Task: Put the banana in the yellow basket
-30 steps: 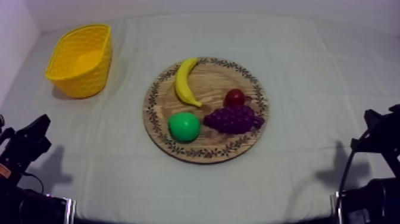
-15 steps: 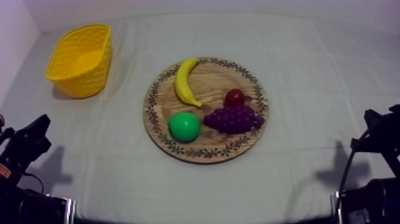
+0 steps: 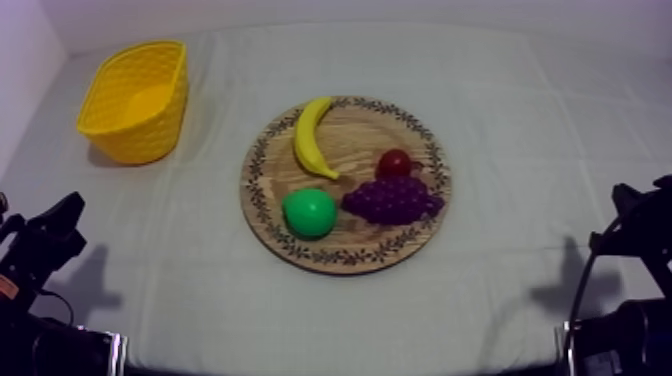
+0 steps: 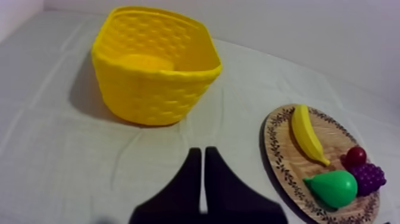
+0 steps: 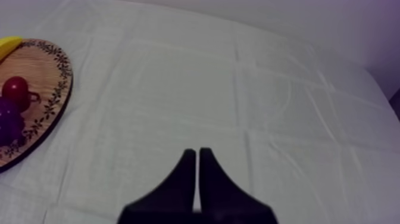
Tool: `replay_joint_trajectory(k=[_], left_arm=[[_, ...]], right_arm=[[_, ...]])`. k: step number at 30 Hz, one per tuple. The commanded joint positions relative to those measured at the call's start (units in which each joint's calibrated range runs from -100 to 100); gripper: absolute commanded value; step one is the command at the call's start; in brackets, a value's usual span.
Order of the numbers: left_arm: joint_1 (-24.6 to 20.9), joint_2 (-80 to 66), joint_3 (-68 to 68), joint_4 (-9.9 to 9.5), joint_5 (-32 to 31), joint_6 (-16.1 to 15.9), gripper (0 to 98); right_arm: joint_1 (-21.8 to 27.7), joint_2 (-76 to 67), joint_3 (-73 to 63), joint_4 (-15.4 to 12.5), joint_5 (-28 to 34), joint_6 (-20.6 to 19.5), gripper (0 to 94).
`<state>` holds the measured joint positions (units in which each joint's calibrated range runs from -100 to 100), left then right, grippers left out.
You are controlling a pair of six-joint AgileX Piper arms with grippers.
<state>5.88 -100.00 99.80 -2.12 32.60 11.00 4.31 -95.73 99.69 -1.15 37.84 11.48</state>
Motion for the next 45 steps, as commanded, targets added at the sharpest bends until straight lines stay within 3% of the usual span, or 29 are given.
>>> replay_joint_trajectory(k=[1,7,17,30,40,45], left_arm=[[0.02,0.0,-0.02,-0.01,-0.02,-1.71,0.1],[0.29,0.08,-0.41,0.28,-4.05,-5.23,0.1],[1.16,12.72,-14.71,0.53,-4.92,-2.47,0.1],[2.88,39.35,-47.08,-0.91,9.57,3.89,0.1],[8.27,54.88,-61.81,0.11,15.53,5.34,0.1],[11.77,62.49,-68.54,-0.39,19.81,7.07,0.1]], right_arm=[[0.04,-0.02,-0.03,0.0,-0.01,-0.02,0.3],[0.02,-0.02,-0.03,0.01,-0.01,0.0,0.3],[-0.02,-0.02,-0.03,0.01,-0.01,-0.02,0.3],[-0.02,-0.02,-0.03,0.01,-0.01,-0.03,0.3],[-0.02,-0.02,-0.03,0.01,-0.01,-0.03,0.3],[-0.02,-0.02,-0.03,0.01,-0.01,0.01,0.3]])
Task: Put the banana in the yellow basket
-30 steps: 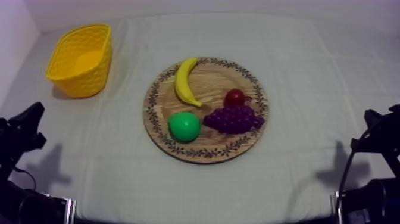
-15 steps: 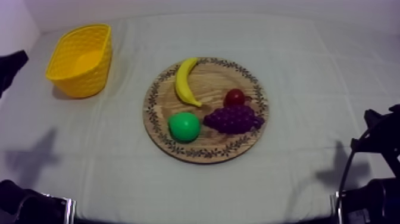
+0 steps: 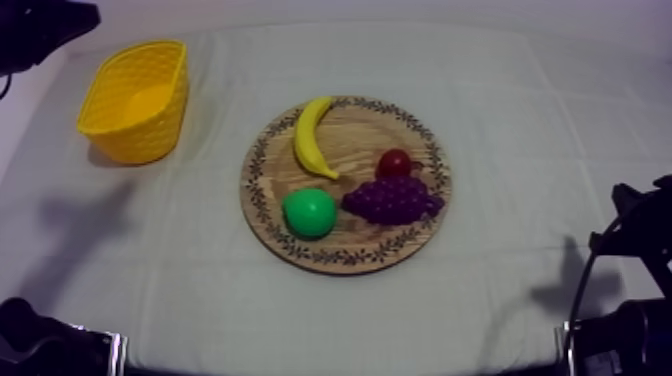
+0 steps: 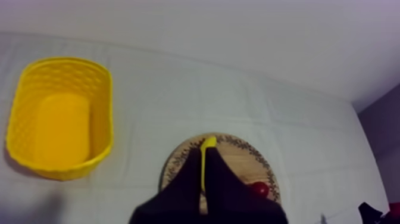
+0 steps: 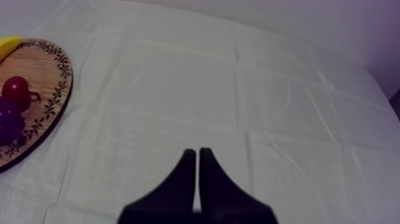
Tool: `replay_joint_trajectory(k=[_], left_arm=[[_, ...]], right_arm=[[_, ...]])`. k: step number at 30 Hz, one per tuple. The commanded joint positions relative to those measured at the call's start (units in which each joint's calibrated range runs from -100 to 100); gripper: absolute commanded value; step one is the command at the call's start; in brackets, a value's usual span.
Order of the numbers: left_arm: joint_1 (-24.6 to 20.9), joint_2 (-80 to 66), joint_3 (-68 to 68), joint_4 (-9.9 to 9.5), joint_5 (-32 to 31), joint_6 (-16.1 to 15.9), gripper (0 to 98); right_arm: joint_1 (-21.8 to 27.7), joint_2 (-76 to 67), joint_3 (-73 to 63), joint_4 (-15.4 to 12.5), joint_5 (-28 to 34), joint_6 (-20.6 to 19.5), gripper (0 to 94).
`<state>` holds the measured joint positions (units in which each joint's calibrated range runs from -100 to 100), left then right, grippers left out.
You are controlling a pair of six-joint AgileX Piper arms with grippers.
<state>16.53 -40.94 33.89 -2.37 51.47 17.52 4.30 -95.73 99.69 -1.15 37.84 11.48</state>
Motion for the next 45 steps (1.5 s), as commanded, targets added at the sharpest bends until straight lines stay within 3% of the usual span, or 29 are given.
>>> replay_joint_trajectory(k=[1,5,13,26,36,39,43,45], left_arm=[[1.81,4.85,-3.94,-0.3,1.84,1.1,0.1],[4.04,10.44,-8.62,-0.56,5.36,3.13,0.1],[6.08,20.86,-13.89,0.69,9.55,4.47,0.1],[8.66,33.58,-15.45,3.43,8.39,4.64,6.3],[10.52,36.18,-14.92,4.0,7.88,5.11,10.3],[10.66,36.63,-14.89,4.52,7.75,4.82,23.9],[10.6,36.86,-14.1,5.39,6.53,3.93,61.3],[10.76,36.9,-13.54,5.54,5.64,3.71,73.5]], right_arm=[[-0.02,-0.02,-0.03,0.01,-0.01,0.01,0.3],[-0.02,-0.02,-0.03,0.01,-0.01,0.02,0.3],[-0.02,-0.02,-0.03,0.01,-0.01,0.02,0.3],[-0.02,-0.02,-0.03,0.01,-0.01,0.02,0.3],[-0.02,-0.02,-0.03,0.01,-0.01,-0.02,0.3],[-0.02,-0.02,-0.03,0.01,-0.01,-0.03,0.3],[-0.02,-0.02,-0.03,0.01,-0.01,-0.03,0.3],[-0.02,-0.02,-0.03,0.01,-0.01,-0.03,0.3]])
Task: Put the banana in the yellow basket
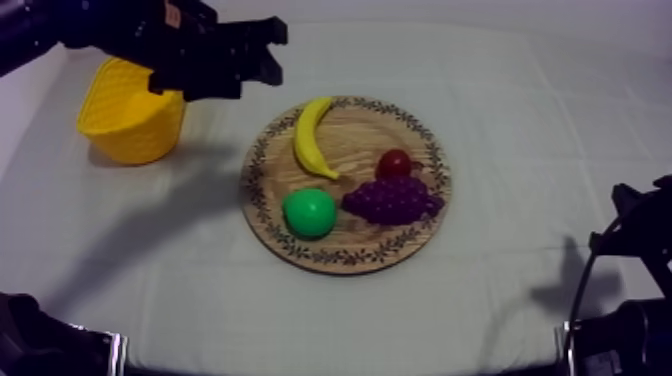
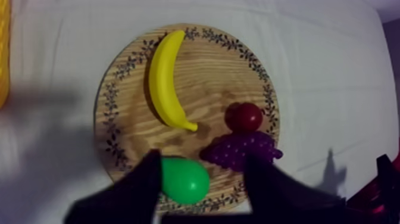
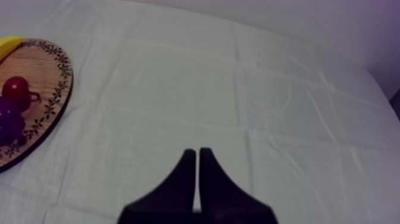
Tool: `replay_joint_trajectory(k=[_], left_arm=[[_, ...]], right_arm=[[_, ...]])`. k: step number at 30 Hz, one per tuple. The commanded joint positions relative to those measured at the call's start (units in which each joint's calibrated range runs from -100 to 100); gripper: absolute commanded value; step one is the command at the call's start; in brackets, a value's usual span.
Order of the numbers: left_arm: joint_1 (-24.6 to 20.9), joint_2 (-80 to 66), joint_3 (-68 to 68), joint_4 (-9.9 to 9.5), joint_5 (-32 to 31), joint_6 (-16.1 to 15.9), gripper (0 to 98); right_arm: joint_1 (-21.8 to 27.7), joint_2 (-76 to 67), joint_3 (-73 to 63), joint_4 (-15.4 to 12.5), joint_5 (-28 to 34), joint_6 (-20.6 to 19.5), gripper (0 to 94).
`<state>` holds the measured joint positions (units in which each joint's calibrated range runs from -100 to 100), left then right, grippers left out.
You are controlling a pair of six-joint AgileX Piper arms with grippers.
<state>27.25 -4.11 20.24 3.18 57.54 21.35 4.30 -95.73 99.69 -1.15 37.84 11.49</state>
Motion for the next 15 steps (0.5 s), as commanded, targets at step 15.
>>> replay_joint_trajectory(k=[15], left_arm=[[0.43,2.31,2.52,0.21,-3.2,0.86,84.5]], right_arm=[[-0.02,-0.02,-0.03,0.01,-0.01,-0.04,0.3]])
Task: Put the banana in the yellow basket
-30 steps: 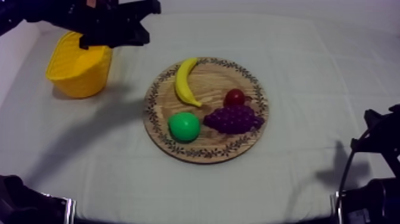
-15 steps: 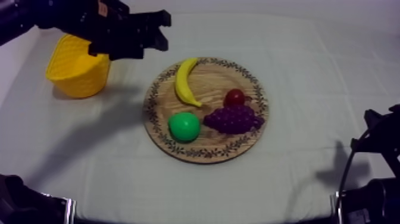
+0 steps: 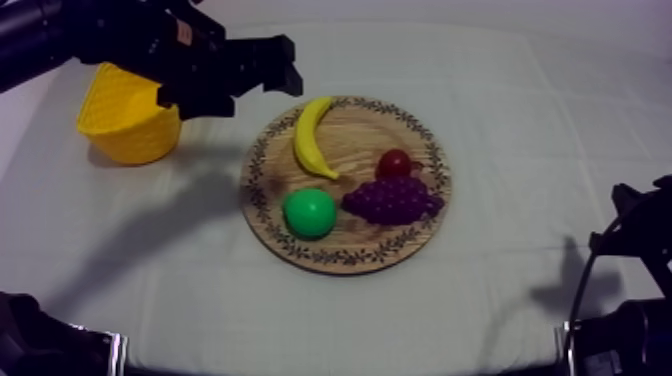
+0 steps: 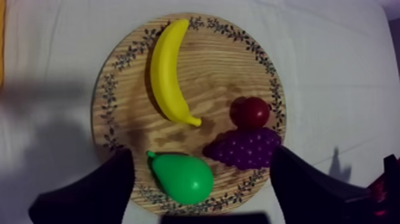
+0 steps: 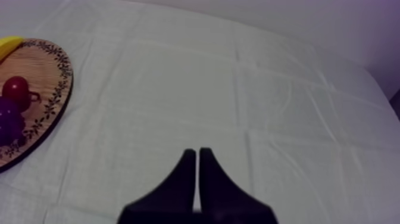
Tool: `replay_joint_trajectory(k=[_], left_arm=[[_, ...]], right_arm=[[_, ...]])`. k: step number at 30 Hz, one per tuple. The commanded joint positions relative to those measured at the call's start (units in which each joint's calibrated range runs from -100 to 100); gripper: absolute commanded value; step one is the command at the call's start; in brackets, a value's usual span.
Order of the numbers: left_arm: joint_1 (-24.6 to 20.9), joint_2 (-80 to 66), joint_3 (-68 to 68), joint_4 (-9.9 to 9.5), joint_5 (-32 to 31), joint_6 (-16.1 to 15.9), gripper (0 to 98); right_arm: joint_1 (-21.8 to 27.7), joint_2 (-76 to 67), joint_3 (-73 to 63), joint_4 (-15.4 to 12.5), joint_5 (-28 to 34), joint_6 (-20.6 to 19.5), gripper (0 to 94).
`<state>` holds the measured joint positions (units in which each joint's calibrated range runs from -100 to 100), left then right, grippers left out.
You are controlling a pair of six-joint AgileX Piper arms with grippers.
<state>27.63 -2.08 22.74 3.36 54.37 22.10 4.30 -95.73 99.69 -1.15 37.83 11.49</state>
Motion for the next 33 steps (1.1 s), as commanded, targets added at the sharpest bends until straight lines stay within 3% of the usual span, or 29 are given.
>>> replay_joint_trajectory(k=[1,9,21,33], left_arm=[[0.07,0.8,-0.07,0.05,0.02,0.26,84.6],[0.02,8.86,-4.31,0.08,3.43,1.7,84.5],[-0.68,26.68,-18.53,-1.08,14.73,3.35,84.7],[-0.99,42.55,-35.07,-2.15,24.82,2.32,84.5]], right_arm=[[-0.02,-0.02,-0.03,0.01,-0.01,-0.04,0.3],[-0.02,-0.02,-0.03,0.01,-0.01,-0.04,0.3],[-0.02,-0.02,-0.03,0.01,-0.01,-0.04,0.3],[-0.02,-0.02,-0.03,0.01,-0.01,-0.04,0.3]])
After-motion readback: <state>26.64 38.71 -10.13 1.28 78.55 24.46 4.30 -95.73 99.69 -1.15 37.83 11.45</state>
